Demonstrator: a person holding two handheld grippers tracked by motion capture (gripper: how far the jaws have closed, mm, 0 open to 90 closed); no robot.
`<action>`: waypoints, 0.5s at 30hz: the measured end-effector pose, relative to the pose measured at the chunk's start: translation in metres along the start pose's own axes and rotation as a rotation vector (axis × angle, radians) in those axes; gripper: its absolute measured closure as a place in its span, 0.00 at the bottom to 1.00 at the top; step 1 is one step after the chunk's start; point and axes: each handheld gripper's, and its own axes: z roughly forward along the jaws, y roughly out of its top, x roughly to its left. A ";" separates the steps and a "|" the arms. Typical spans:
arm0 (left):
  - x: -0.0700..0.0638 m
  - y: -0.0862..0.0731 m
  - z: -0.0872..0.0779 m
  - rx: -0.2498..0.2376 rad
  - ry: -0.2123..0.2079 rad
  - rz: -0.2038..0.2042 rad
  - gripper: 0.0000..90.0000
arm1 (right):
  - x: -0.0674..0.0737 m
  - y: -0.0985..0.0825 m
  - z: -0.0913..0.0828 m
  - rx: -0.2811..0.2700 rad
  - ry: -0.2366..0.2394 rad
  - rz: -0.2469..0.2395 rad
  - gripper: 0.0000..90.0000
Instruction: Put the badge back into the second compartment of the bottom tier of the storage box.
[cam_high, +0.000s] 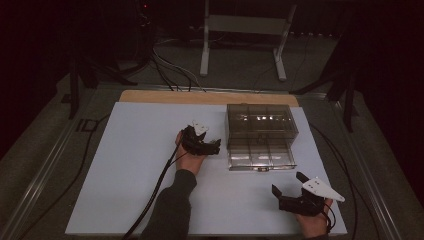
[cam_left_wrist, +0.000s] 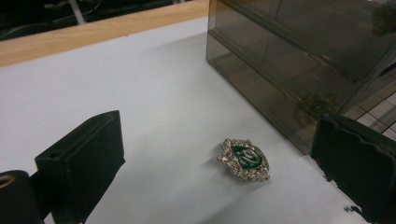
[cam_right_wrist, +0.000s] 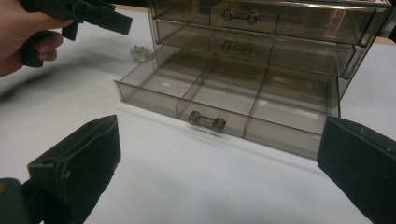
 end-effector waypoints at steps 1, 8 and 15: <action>0.000 0.000 0.000 0.000 0.000 0.000 0.05 | 0.000 0.000 0.000 0.000 0.000 0.000 0.00; -0.001 -0.002 0.006 0.070 0.015 -0.007 0.13 | 0.000 0.000 0.000 -0.001 0.000 0.001 0.00; -0.002 -0.004 0.015 0.127 -0.005 -0.044 0.39 | 0.000 0.000 -0.001 -0.002 -0.001 -0.001 0.00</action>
